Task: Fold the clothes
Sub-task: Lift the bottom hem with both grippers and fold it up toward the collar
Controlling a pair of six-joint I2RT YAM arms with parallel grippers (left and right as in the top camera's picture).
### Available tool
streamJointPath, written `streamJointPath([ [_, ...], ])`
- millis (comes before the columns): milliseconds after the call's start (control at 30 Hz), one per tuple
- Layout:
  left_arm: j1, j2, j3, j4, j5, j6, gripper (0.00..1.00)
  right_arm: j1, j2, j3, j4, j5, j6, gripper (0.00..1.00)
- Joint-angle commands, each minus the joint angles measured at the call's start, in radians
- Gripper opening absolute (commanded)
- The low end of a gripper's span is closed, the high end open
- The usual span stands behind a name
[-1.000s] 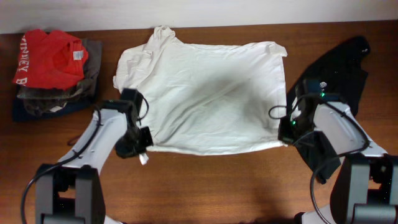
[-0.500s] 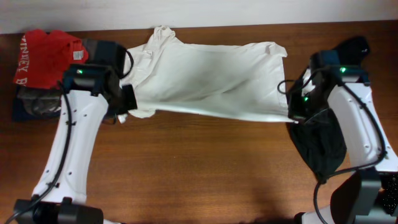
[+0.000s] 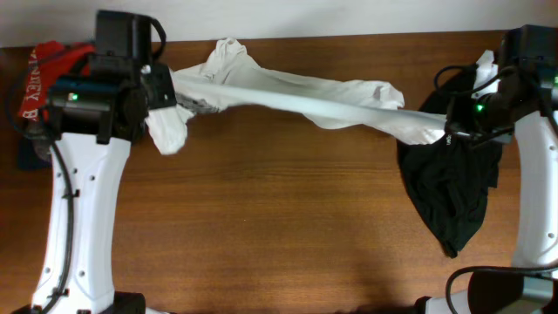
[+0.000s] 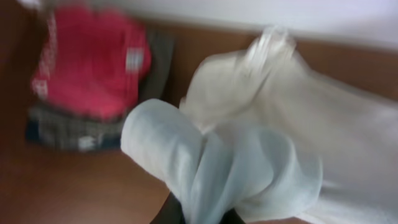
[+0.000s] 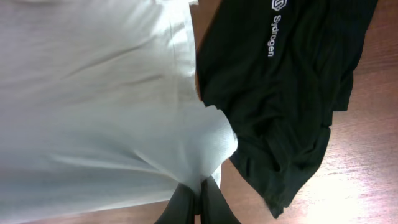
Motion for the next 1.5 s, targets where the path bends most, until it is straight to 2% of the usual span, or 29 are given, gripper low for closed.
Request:
streamJointPath([
  [0, 0.020, -0.027, 0.083, 0.046, -0.117, 0.085, 0.01, -0.031, -0.015, 0.025, -0.016, 0.073, -0.027, 0.04],
  [100, 0.020, -0.028, 0.097, 0.011, -0.117, 0.086, 0.01, -0.031, -0.015, 0.025, -0.040, 0.074, -0.031, 0.04],
  [400, 0.020, -0.011, 0.096, -0.226, -0.118, 0.086, 0.01, -0.031, -0.015, 0.025, -0.095, 0.113, -0.034, 0.04],
  [733, 0.020, -0.011, 0.096, -0.382, -0.112, 0.082, 0.01, -0.031, -0.017, 0.025, -0.201, 0.123, -0.034, 0.04],
  [933, 0.020, -0.011, 0.092, -0.450, -0.106, 0.030, 0.01, -0.031, -0.016, 0.014, -0.216, 0.118, -0.033, 0.04],
  [1233, 0.020, -0.009, -0.067, -0.423, -0.106, 0.010, 0.01, -0.031, -0.016, -0.053, -0.209, 0.114, -0.033, 0.04],
  [1467, 0.020, -0.009, -0.261, -0.266, -0.106, -0.009, 0.01, -0.029, -0.016, -0.158, -0.111, 0.053, -0.031, 0.04],
])
